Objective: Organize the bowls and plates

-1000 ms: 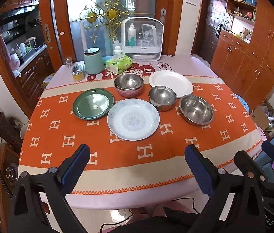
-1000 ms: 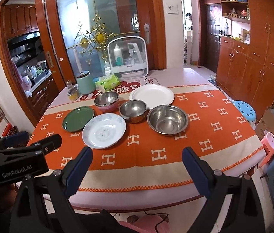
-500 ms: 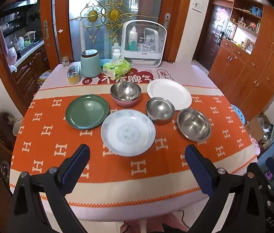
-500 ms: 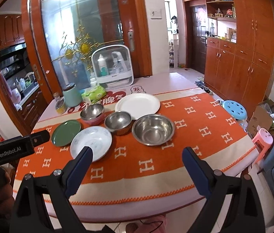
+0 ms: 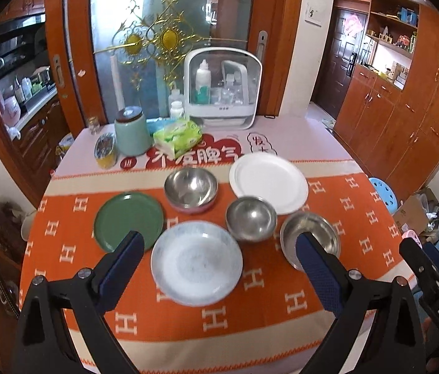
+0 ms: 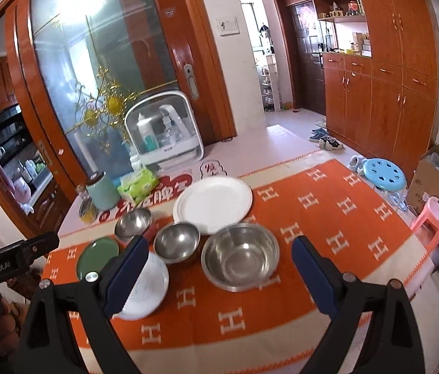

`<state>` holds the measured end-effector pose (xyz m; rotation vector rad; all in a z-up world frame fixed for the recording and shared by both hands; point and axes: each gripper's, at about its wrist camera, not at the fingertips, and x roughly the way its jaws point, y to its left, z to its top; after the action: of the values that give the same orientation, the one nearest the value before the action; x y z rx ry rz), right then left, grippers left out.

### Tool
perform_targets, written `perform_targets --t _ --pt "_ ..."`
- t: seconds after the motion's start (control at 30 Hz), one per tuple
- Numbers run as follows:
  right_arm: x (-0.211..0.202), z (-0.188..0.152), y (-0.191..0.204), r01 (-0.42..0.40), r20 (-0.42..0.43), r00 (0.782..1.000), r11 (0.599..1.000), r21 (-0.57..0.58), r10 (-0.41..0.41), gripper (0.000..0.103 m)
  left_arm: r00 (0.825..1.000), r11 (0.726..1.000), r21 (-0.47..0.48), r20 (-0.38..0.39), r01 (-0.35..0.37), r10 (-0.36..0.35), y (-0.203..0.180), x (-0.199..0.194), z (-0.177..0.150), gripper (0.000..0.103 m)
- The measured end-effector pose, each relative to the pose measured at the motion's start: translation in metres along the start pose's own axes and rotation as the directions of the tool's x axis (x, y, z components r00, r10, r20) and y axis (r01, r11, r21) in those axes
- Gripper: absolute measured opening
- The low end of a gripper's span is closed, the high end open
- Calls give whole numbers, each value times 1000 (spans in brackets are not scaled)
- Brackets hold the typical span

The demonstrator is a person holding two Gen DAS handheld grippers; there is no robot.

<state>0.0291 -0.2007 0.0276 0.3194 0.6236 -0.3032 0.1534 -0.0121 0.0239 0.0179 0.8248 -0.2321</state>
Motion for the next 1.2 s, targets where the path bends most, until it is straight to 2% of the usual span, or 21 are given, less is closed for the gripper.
perform_targets --t 0.2,0.4,0.73,0.87,1.1,1.2 --pt "34 30 -15 -25 18 1000 1000 20 24 94 1000 1000 11 -7 -13 13 -14 29 39 97" --pt "79 57 -35 -49 17 999 998 44 48 94 999 1000 11 -46 -8 9 -30 77 79 97" --pt "151 94 -68 -75 44 996 996 41 74 94 996 999 8 -87 -32 32 -53 157 126 97" --pt "178 97 -76 -109 29 994 994 24 108 94 992 998 13 -111 -67 68 -58 188 135 97" --pt "225 88 -85 -181 -50 982 982 42 184 94 985 1000 8 -170 -28 29 -61 235 138 97" --pt "246 81 -85 -191 -104 975 980 60 197 94 984 1000 25 -180 14 -9 -63 253 136 97"
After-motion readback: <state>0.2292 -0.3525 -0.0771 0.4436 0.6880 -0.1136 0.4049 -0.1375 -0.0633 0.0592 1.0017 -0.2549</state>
